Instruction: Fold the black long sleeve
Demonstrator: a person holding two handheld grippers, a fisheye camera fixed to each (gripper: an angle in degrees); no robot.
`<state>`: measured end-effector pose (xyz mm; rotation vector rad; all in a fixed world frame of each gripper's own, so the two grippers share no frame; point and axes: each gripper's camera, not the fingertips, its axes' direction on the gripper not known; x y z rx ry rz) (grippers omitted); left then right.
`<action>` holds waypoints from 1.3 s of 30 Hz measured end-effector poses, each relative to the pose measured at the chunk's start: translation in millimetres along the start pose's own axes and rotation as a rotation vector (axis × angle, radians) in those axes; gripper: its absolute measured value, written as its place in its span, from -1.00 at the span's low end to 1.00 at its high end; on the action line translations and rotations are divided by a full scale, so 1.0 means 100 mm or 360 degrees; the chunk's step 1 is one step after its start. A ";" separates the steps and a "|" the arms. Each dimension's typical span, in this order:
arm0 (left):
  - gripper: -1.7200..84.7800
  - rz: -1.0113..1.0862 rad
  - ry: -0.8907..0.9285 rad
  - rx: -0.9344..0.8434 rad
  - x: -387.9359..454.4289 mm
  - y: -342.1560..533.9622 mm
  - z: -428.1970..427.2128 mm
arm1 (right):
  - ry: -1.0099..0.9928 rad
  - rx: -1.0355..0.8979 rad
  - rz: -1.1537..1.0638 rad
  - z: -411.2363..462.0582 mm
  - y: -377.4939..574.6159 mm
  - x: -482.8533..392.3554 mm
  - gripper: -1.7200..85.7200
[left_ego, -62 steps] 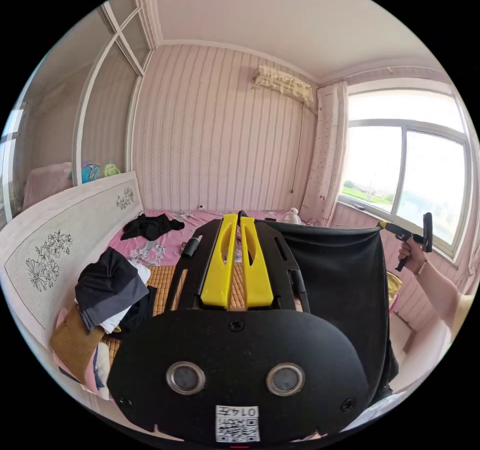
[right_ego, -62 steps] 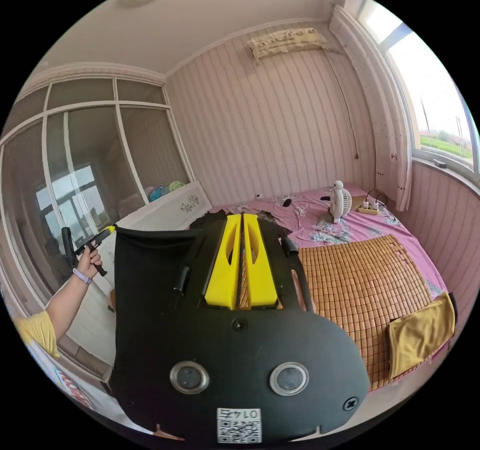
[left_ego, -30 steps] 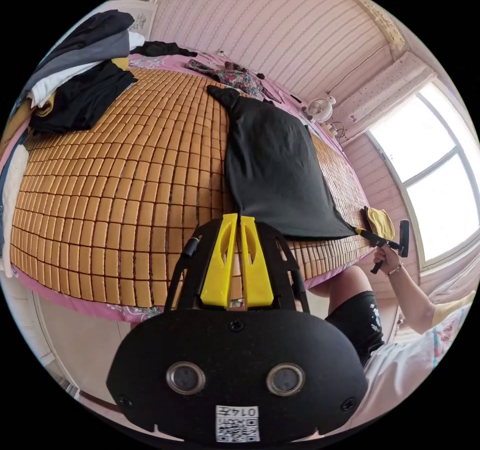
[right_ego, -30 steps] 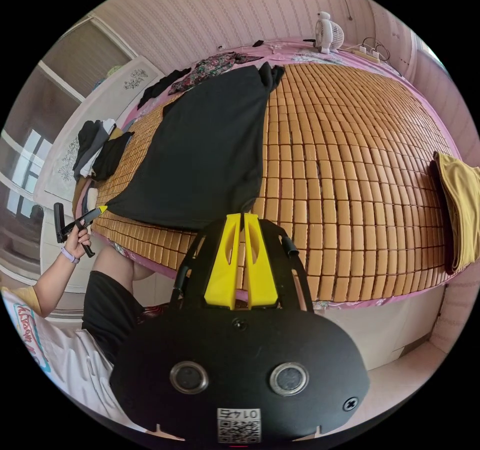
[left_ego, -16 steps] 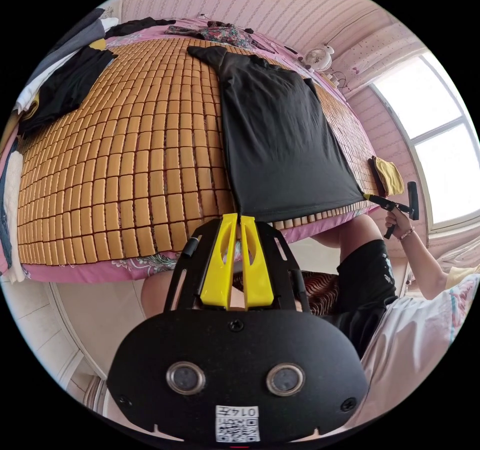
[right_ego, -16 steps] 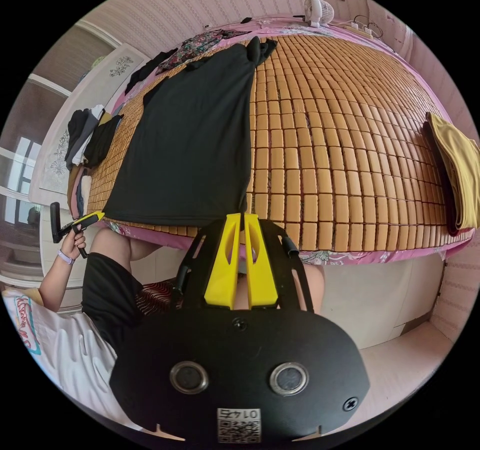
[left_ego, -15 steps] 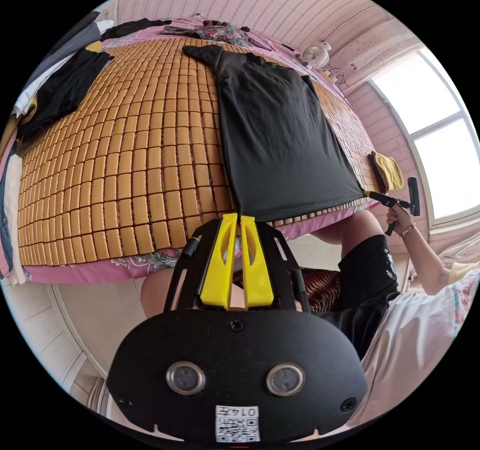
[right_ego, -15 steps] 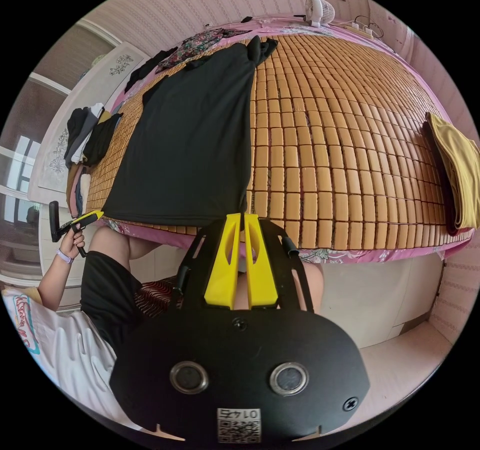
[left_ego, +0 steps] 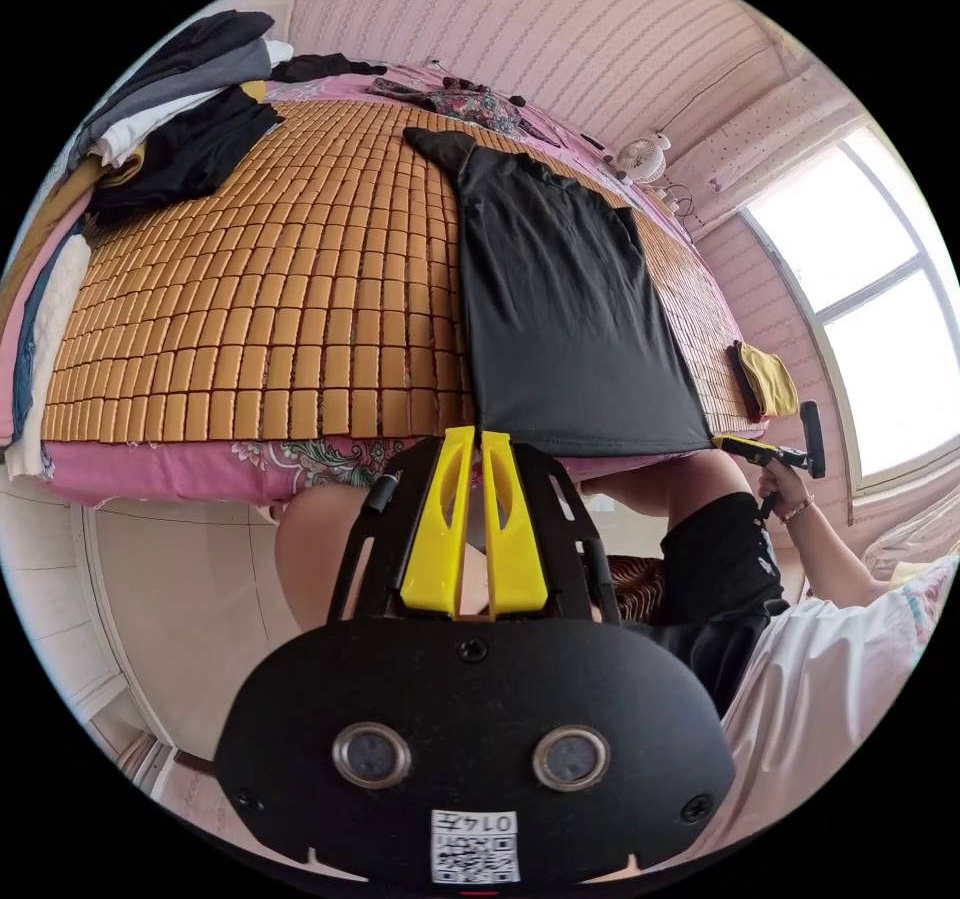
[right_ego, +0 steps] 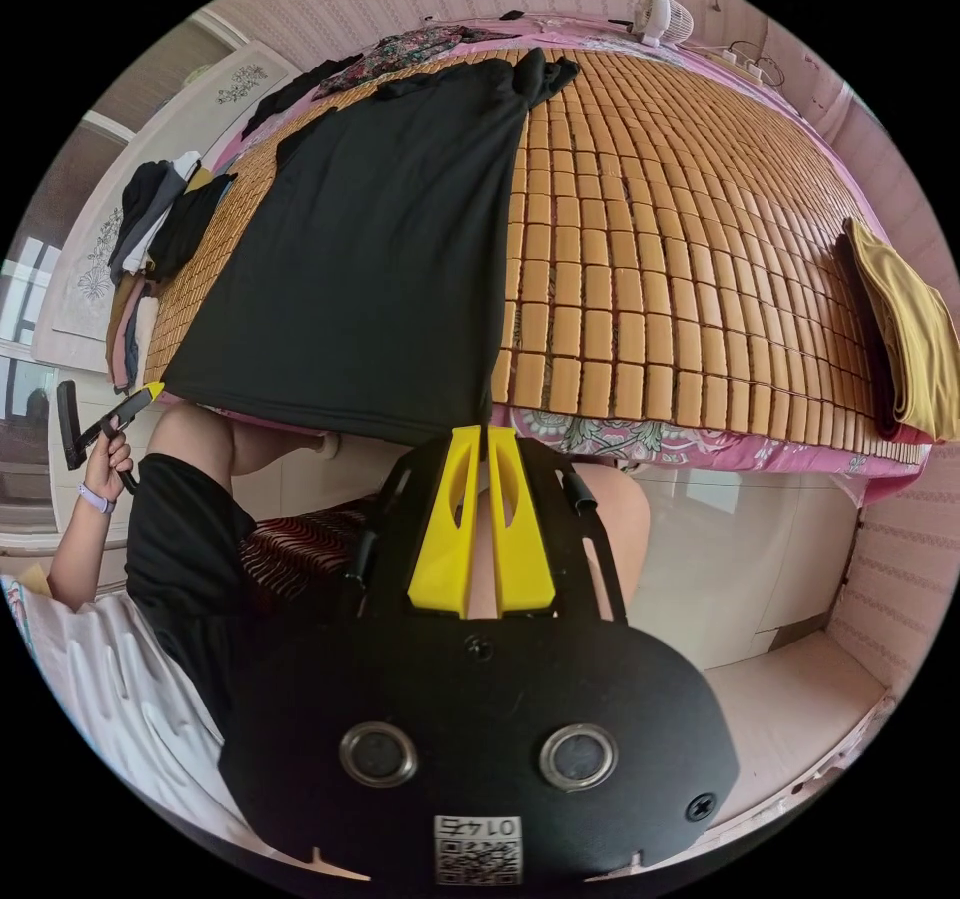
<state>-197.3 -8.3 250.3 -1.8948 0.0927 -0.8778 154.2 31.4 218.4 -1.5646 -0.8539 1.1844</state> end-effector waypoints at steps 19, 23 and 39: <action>-0.98 -0.0179 -0.0061 0.0164 -0.41 0.56 -0.42 | 0.0181 0.0147 -0.0070 0.49 0.47 0.54 -0.93; -0.97 -0.0131 -0.0071 0.0179 -0.41 0.63 -0.48 | 0.0189 0.0123 -0.0090 0.60 0.59 0.65 -0.93; -0.91 -0.0058 0.0028 0.0308 -0.79 -0.18 -0.52 | -0.0162 0.0464 -0.0506 0.65 -0.26 0.61 -0.93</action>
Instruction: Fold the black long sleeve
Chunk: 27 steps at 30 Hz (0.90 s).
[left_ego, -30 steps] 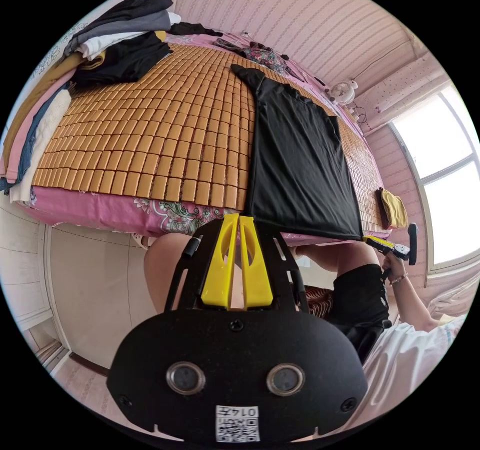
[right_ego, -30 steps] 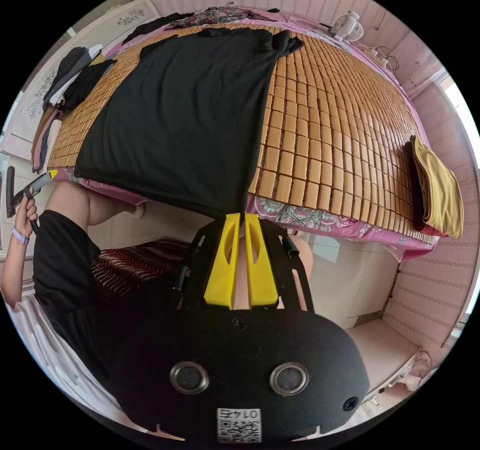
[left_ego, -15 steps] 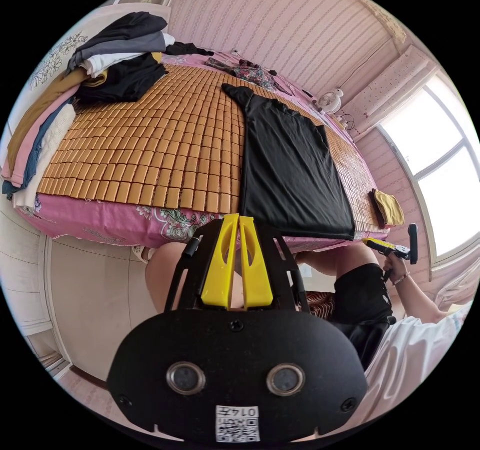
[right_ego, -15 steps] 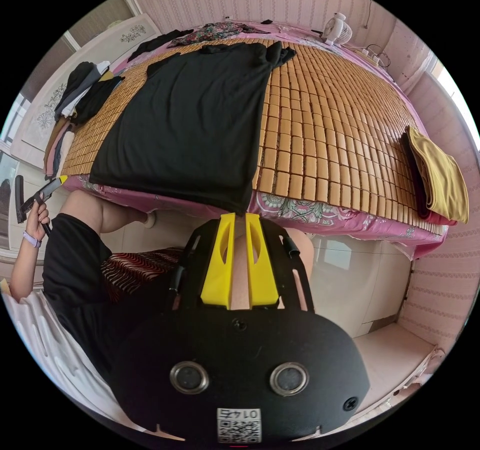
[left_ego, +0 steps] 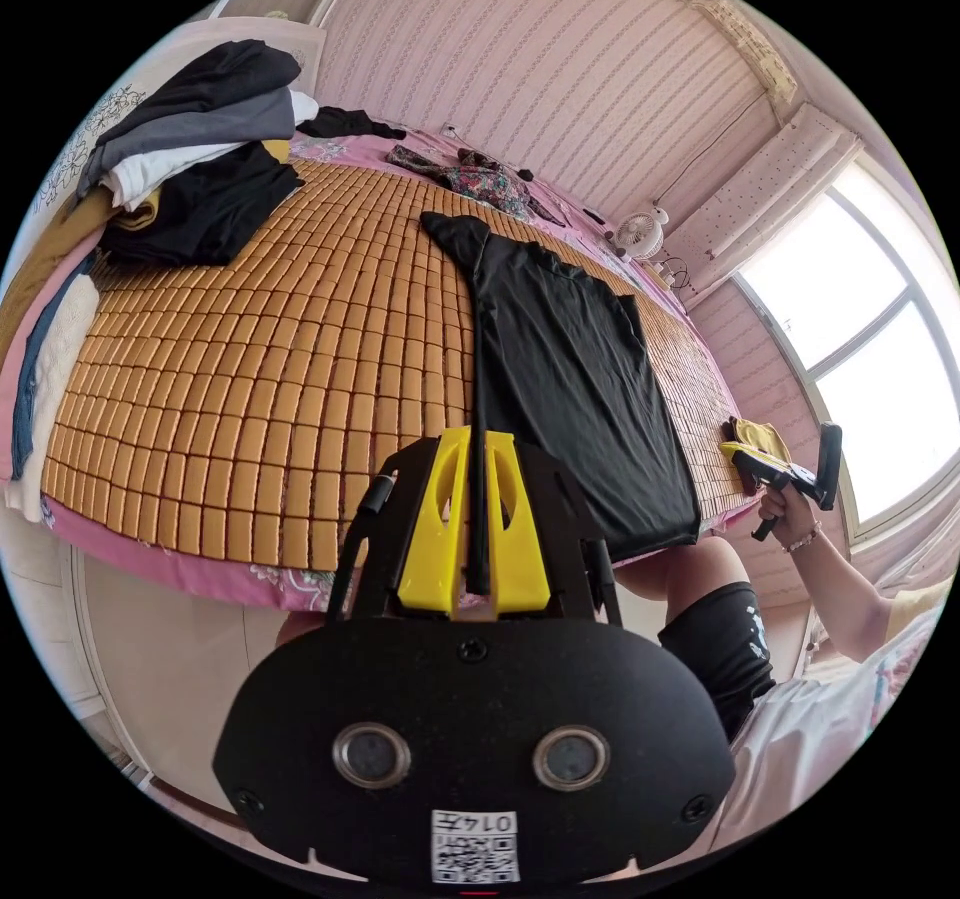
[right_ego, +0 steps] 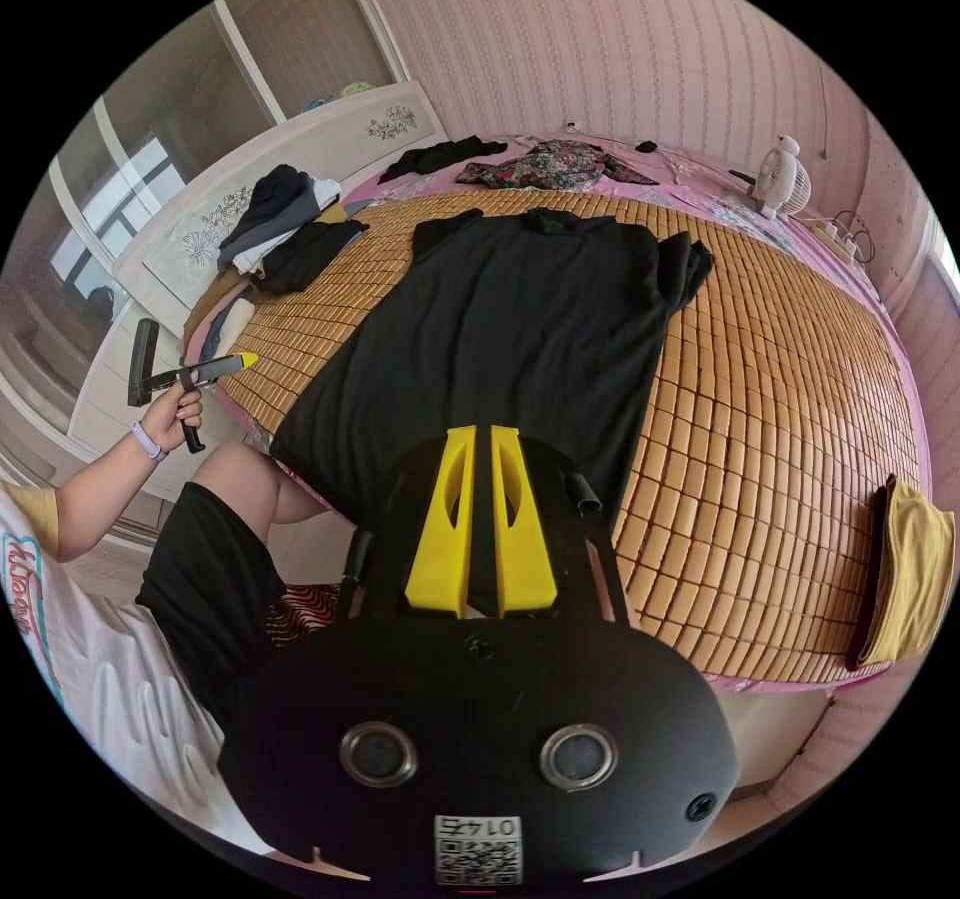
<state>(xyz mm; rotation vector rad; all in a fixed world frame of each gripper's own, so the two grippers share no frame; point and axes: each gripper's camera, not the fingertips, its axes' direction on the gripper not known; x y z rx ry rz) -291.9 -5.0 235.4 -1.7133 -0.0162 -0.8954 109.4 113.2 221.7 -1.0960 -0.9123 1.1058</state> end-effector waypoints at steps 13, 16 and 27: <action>-0.79 -0.0048 -0.0062 0.0078 -0.71 -2.17 0.95 | -0.0177 -0.0118 -0.0378 1.96 -2.51 0.00 -0.92; -0.78 -0.0071 0.0032 0.0083 -0.84 -2.60 1.29 | -0.0080 -0.0078 -0.0475 2.49 -3.22 -0.22 -0.89; -0.93 -0.0118 -0.0042 -0.0038 -1.26 -3.34 2.19 | 0.0292 -0.0174 -0.0314 4.26 -3.95 -0.52 -0.92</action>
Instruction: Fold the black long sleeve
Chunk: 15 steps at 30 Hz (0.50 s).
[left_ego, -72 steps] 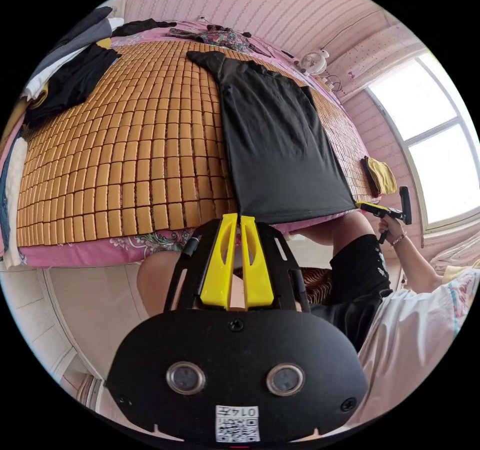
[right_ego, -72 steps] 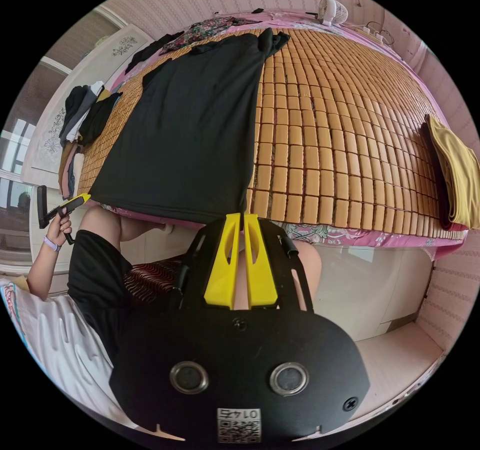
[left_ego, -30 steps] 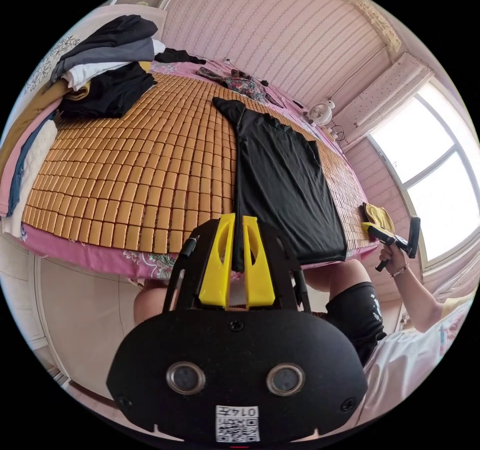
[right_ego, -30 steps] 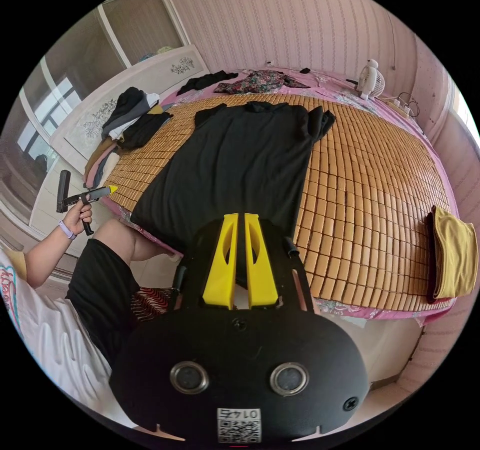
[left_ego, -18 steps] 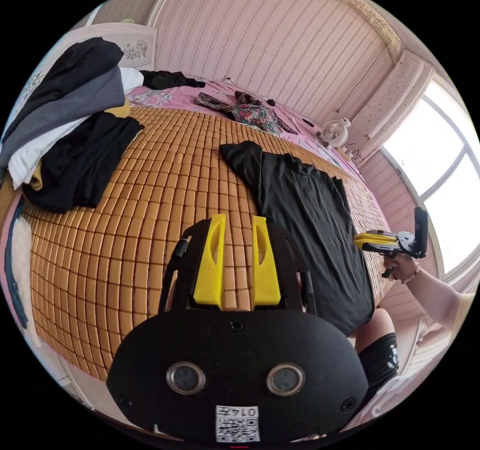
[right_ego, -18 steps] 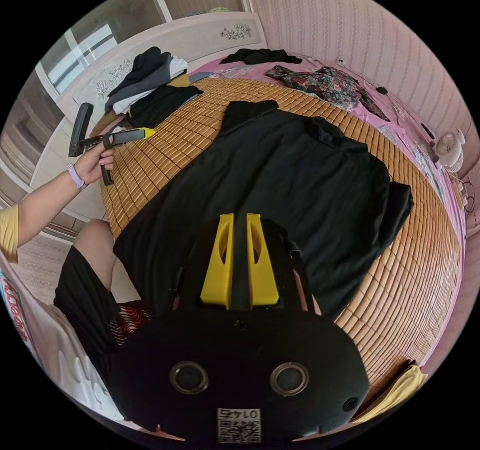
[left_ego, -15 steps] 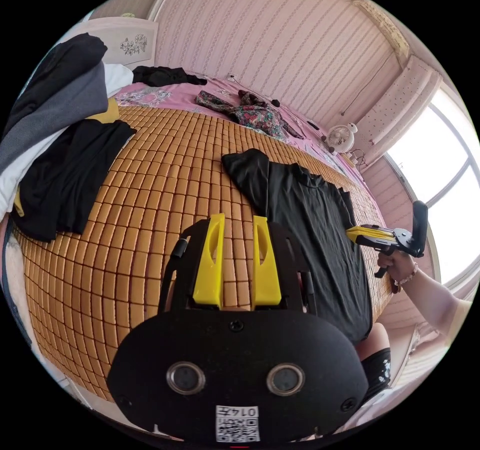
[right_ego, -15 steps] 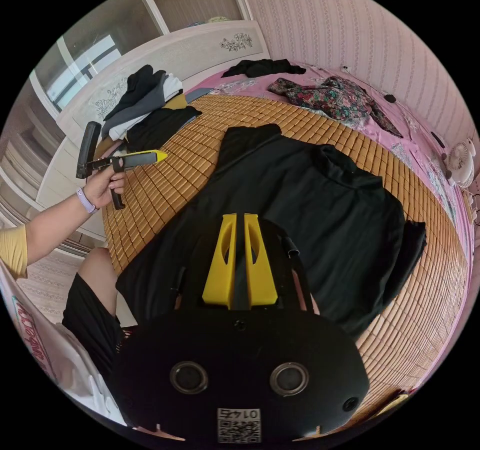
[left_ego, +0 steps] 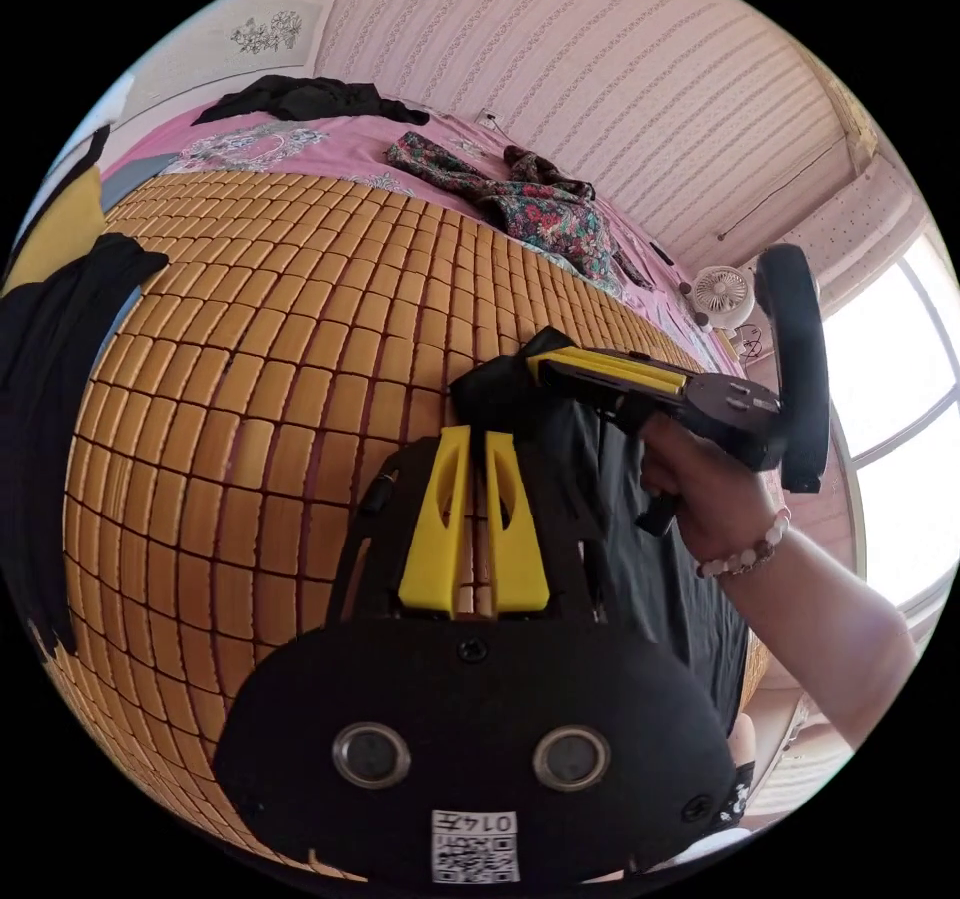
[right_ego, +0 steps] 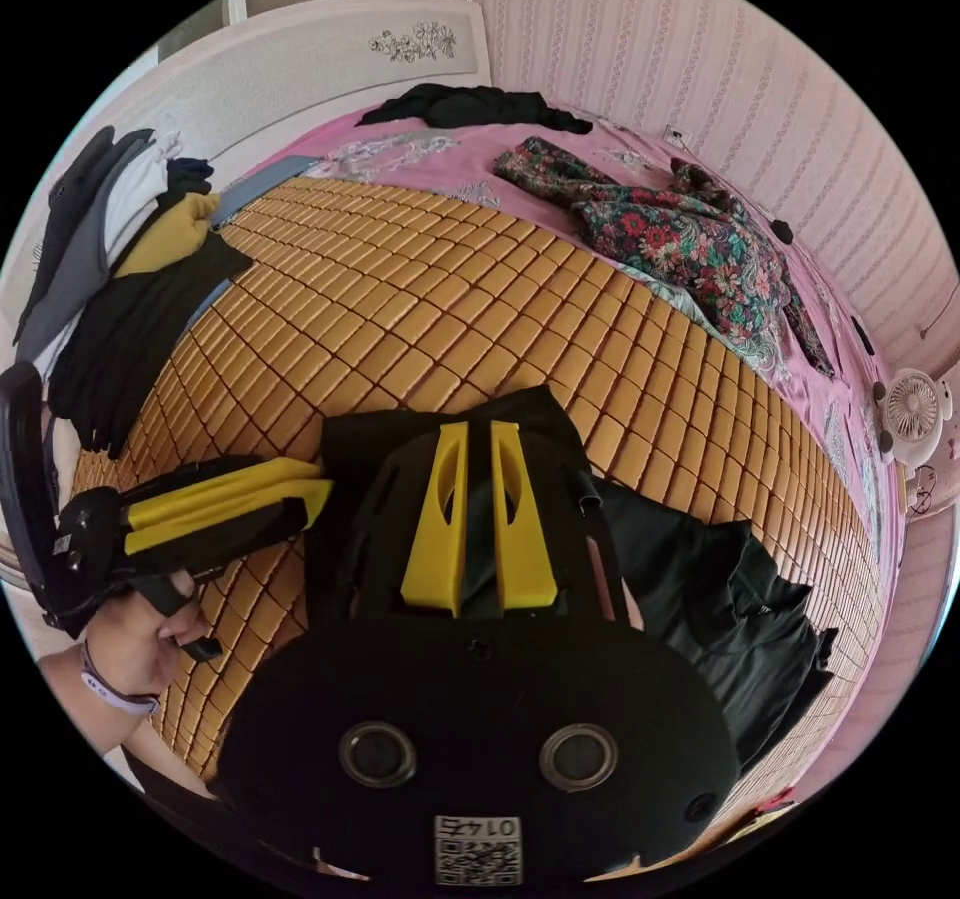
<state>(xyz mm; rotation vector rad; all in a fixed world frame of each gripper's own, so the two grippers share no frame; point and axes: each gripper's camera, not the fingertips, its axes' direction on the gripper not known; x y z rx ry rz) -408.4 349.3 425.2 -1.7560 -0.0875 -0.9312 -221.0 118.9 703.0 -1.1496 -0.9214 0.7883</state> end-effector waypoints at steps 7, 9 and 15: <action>-0.96 0.0029 0.0105 0.0091 -0.22 0.20 -0.27 | -0.0203 0.0088 -0.0223 -0.46 -0.01 -0.18 -0.91; -0.95 0.0044 0.0292 0.0210 -0.33 0.45 -0.58 | -0.0475 0.0230 -0.0357 -0.83 0.03 -0.35 -0.88; -0.86 -0.0142 0.0283 0.0337 -0.74 1.34 -1.16 | -0.0684 0.0326 -0.0784 -1.53 0.30 -0.97 -0.88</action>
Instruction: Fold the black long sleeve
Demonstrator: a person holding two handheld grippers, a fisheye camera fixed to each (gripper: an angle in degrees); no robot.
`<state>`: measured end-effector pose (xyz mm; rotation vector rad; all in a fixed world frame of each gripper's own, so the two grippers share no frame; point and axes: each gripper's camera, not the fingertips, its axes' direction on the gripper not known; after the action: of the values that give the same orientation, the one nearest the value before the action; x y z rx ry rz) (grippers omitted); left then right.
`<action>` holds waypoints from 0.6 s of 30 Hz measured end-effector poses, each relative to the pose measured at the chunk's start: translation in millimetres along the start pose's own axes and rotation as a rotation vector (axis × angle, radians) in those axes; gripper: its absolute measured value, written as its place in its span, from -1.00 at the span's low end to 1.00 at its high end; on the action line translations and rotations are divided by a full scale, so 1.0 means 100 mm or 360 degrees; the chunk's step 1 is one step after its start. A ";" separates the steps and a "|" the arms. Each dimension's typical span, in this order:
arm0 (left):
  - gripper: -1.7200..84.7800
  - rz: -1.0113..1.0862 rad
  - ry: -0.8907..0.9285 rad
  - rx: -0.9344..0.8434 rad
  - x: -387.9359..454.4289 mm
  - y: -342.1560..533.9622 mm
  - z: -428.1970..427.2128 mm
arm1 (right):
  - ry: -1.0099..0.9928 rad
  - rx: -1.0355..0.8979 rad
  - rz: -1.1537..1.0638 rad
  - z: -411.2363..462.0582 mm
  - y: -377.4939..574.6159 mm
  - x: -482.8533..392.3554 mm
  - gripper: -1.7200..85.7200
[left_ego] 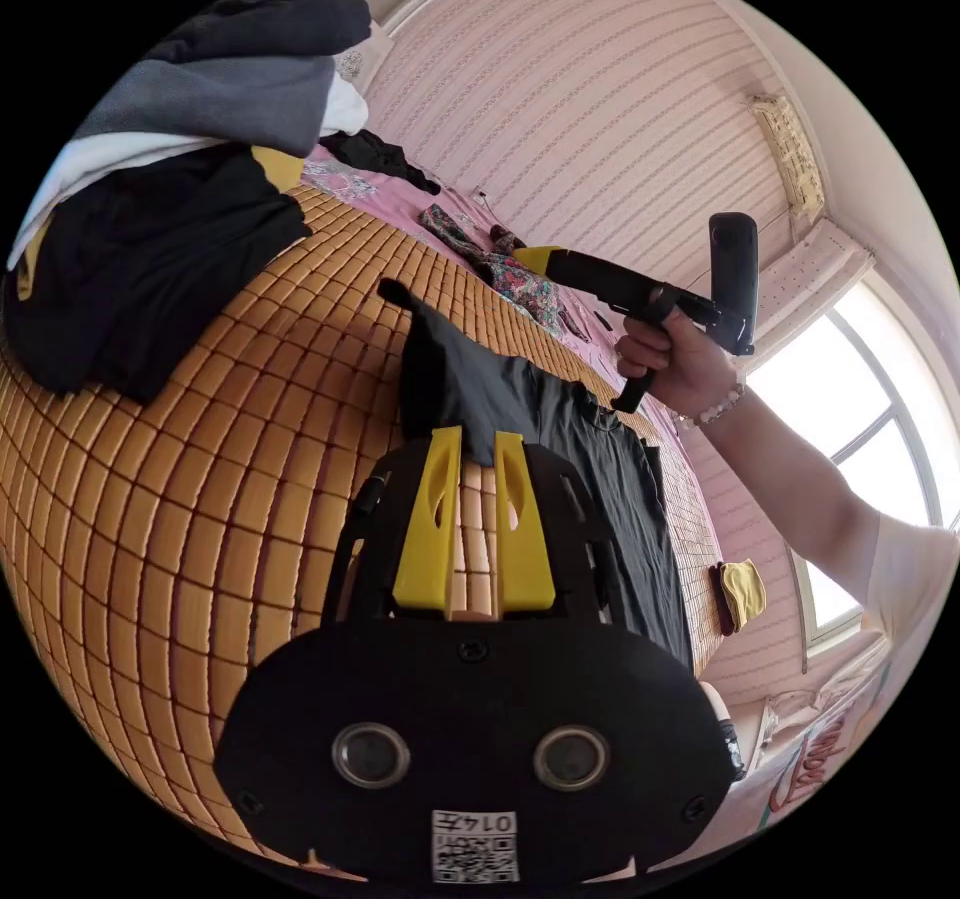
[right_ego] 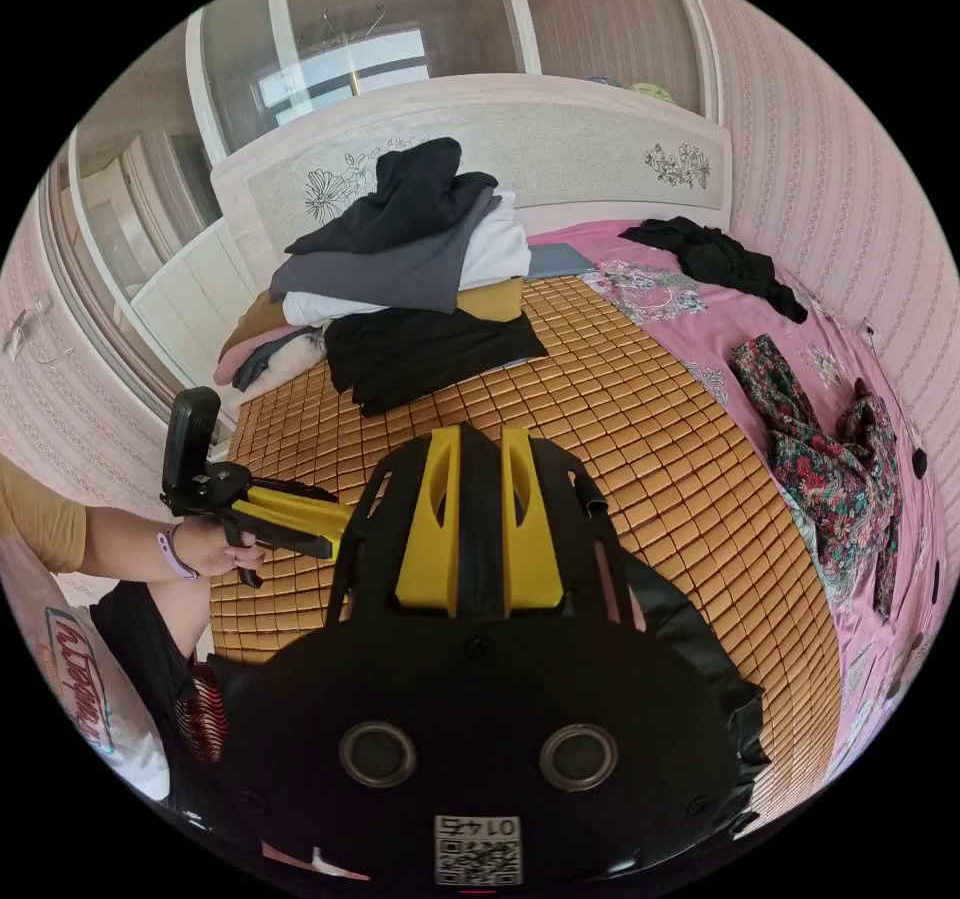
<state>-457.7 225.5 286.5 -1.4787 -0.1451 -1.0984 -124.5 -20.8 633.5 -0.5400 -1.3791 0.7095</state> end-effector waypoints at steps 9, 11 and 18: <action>-0.81 -0.0047 -0.0216 -0.0076 -0.21 0.09 0.27 | 0.0074 -0.0301 0.0159 0.31 0.16 -0.13 -0.94; -0.80 -0.0032 -0.0288 -0.0135 -0.24 0.04 0.47 | 0.0067 -0.0362 0.0158 0.46 0.15 -0.20 -0.94; -0.90 0.0056 -0.0366 -0.0287 -0.33 0.13 0.86 | 0.0168 -0.0408 0.0208 0.79 -0.07 -0.45 -0.95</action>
<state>-421.0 309.6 269.8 -1.7619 -0.1836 -0.9297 -203.8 -63.4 617.7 -0.8653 -1.3520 0.6029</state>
